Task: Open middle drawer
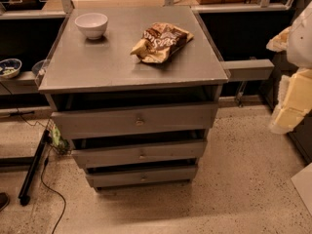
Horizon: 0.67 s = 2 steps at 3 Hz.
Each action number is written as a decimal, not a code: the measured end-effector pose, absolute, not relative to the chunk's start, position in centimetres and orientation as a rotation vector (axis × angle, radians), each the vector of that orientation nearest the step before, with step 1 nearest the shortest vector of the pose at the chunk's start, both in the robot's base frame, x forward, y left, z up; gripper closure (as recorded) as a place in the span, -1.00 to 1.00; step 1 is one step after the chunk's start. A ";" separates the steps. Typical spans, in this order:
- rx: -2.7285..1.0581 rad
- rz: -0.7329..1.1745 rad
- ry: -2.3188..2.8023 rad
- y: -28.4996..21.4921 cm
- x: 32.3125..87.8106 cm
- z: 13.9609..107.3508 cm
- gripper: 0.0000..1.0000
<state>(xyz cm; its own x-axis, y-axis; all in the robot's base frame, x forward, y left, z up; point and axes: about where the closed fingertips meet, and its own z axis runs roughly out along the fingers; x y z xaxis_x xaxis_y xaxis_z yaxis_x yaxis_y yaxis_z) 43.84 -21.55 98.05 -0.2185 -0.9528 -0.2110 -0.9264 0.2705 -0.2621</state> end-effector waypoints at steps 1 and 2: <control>-1.716 -0.113 2.220 -21.6 43.8 98.0 -1.00; -1.676 -0.122 2.239 -22.0 43.9 96.2 -1.00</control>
Offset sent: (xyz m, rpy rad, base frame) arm 0.0021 -0.0138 -0.0518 0.0128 -0.0077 -0.0803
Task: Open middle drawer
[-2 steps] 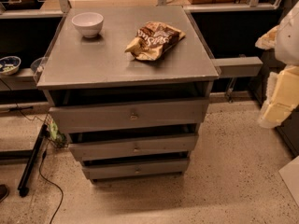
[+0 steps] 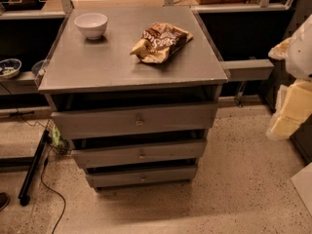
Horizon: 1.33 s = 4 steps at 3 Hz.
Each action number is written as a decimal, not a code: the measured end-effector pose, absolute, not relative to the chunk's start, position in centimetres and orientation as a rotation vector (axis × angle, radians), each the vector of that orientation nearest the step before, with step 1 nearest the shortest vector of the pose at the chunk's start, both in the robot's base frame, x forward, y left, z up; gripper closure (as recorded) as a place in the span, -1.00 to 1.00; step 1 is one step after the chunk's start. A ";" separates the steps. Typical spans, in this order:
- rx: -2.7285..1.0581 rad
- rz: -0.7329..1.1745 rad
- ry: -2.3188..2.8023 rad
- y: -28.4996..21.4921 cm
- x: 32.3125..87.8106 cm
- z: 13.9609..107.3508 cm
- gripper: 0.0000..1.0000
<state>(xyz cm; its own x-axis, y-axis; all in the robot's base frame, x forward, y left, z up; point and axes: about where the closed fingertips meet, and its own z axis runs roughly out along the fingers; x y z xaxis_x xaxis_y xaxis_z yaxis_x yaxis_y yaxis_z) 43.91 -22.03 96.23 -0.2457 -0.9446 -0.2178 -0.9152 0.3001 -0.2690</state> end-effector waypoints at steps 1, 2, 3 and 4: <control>-1.633 -0.117 2.269 -22.9 44.1 93.2 -1.00; -1.612 -0.080 2.287 -23.3 44.2 90.5 -1.00; -1.623 -0.008 2.268 -23.0 43.8 88.3 -1.00; -1.651 0.075 2.236 -21.7 42.4 86.6 -1.00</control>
Offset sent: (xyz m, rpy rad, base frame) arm 0.0065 -0.0186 -0.0966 0.0645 0.0523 -0.0699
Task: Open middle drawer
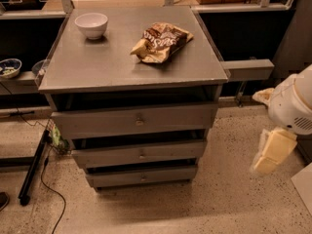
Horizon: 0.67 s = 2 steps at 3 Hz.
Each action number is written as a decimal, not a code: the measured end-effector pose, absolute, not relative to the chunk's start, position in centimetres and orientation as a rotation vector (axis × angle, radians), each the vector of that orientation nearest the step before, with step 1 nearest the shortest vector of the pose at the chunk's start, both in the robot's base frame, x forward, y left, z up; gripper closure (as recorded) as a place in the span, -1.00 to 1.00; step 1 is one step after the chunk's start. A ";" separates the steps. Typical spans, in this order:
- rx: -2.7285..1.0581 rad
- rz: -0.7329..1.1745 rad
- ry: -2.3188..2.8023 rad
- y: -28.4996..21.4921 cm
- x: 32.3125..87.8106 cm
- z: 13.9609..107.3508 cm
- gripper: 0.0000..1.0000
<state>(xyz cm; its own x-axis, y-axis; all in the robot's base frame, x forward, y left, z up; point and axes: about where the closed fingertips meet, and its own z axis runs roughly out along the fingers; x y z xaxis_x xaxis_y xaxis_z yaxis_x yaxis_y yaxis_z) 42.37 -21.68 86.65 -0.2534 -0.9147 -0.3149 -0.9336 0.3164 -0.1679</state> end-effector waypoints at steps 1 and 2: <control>-1.668 0.183 2.210 -20.3 39.8 85.3 -1.00; -1.696 0.299 2.153 -18.3 36.4 84.4 -1.00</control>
Offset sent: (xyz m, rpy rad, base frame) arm -0.0951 0.0507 -0.0326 0.2018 0.0980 0.1381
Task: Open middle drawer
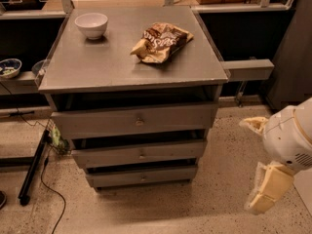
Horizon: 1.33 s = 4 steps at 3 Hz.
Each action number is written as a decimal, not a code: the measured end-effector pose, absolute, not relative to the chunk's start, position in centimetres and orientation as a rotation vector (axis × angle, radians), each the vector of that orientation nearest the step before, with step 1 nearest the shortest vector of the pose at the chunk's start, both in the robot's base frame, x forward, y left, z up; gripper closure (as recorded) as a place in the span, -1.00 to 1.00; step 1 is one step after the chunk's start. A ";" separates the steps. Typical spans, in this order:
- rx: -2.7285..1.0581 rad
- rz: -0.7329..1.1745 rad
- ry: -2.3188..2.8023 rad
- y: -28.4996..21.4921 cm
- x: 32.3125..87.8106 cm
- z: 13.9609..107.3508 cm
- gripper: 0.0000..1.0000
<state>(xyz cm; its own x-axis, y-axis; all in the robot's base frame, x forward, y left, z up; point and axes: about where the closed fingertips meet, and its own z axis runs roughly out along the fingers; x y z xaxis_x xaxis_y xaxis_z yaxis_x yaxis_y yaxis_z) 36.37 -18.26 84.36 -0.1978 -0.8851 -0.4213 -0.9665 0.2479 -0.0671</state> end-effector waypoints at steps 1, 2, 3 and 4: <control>-1.702 0.303 2.154 -18.2 36.4 84.3 -1.00; -1.710 0.300 2.138 -17.8 37.4 83.2 -1.00; -1.747 0.298 2.088 -16.4 39.2 81.9 -1.00; -1.783 0.318 2.034 -15.2 43.2 79.3 -1.00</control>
Offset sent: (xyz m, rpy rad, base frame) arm 0.0274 0.0115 -0.0308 0.0094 -0.0166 0.0258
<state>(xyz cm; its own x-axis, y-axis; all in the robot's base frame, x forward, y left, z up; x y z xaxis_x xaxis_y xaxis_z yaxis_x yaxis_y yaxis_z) 43.24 -15.17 79.31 -0.0937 -0.8883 -0.4495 -0.9832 0.1536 -0.0986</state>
